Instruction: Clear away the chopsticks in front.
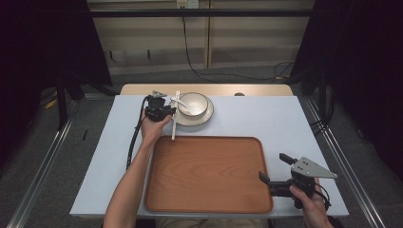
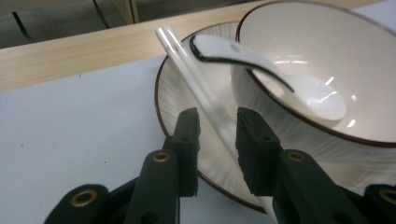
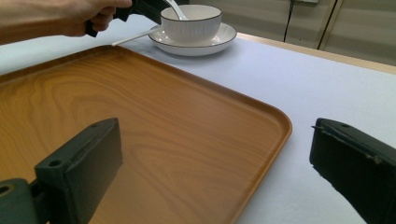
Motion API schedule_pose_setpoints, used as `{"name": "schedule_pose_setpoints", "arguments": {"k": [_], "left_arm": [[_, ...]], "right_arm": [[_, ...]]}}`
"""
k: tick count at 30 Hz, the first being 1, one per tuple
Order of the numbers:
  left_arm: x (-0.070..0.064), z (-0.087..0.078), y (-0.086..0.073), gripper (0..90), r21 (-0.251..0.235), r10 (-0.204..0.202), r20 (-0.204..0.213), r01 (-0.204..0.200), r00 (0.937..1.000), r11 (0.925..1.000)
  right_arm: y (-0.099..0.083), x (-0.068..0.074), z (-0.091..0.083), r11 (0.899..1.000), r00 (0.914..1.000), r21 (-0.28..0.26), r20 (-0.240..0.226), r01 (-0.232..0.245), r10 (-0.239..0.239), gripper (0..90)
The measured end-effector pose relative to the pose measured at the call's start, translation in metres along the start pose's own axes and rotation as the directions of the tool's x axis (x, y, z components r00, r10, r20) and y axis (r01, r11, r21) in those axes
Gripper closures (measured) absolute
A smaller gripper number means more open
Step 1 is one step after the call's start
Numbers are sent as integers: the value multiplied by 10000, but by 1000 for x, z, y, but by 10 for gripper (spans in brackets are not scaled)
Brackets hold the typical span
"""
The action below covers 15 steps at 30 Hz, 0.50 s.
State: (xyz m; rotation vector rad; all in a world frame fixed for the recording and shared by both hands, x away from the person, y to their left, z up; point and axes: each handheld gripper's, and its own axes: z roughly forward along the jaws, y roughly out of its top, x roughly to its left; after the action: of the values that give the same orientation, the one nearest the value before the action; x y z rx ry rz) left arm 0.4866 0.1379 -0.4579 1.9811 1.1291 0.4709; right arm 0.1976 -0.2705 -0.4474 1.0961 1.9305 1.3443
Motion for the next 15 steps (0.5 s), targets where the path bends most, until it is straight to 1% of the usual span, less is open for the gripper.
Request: {"name": "schedule_pose_setpoints", "arguments": {"k": [1,2,3,4,7,8,9,10,11,12,13,14,15], "left_arm": [[0,1,0,704,-77,28,-98,-29,9999,10000],[-1,2,1,712,-181,-272,-195,269,9994,9995],[-1,3,1,712,-197,-251,-100,249,9996,9995],[-3,4,3,705,-131,-98,-256,95,9996,9999],[-6,6,5,715,-48,0,-293,-2,9996,10000],[-6,6,6,715,140,273,-387,-268,9989,9995],[-7,7,6,725,139,234,-340,-230,9991,9996],[-8,9,7,736,89,57,-441,-54,9990,9999],[-7,10,6,753,215,101,-413,-93,9991,9997],[-7,10,6,753,215,101,-413,-93,9991,9997],[-7,12,6,752,193,-76,-461,85,9989,9998],[-6,13,6,755,221,-43,-415,52,9991,9997],[-6,14,6,757,237,-96,-453,106,9989,9997]], "right_arm": [[0,0,0,10000,10000,0,0,0,0,23],[0,0,-1,10000,10000,-30,50,-6,6,23],[0,0,-1,10000,10000,-30,50,-6,6,23],[0,0,-1,10000,10000,-30,26,-42,42,23],[0,-1,-1,10000,10000,-15,38,-50,50,23],[0,-1,-1,10000,10000,-15,38,-50,50,23],[0,-1,-1,10000,10000,-11,47,-50,50,23],[0,-1,-1,10000,10000,-14,41,-38,38,23],[0,-1,-1,10000,10000,-40,37,-42,42,23],[0,-1,-1,10000,10000,-37,46,-39,39,23],[0,-1,-1,10000,10000,-18,53,-52,52,23],[-1,-1,-1,10000,10000,-12,65,-73,73,23],[-1,-2,-1,10000,10000,-2,38,-87,87,23]]}}
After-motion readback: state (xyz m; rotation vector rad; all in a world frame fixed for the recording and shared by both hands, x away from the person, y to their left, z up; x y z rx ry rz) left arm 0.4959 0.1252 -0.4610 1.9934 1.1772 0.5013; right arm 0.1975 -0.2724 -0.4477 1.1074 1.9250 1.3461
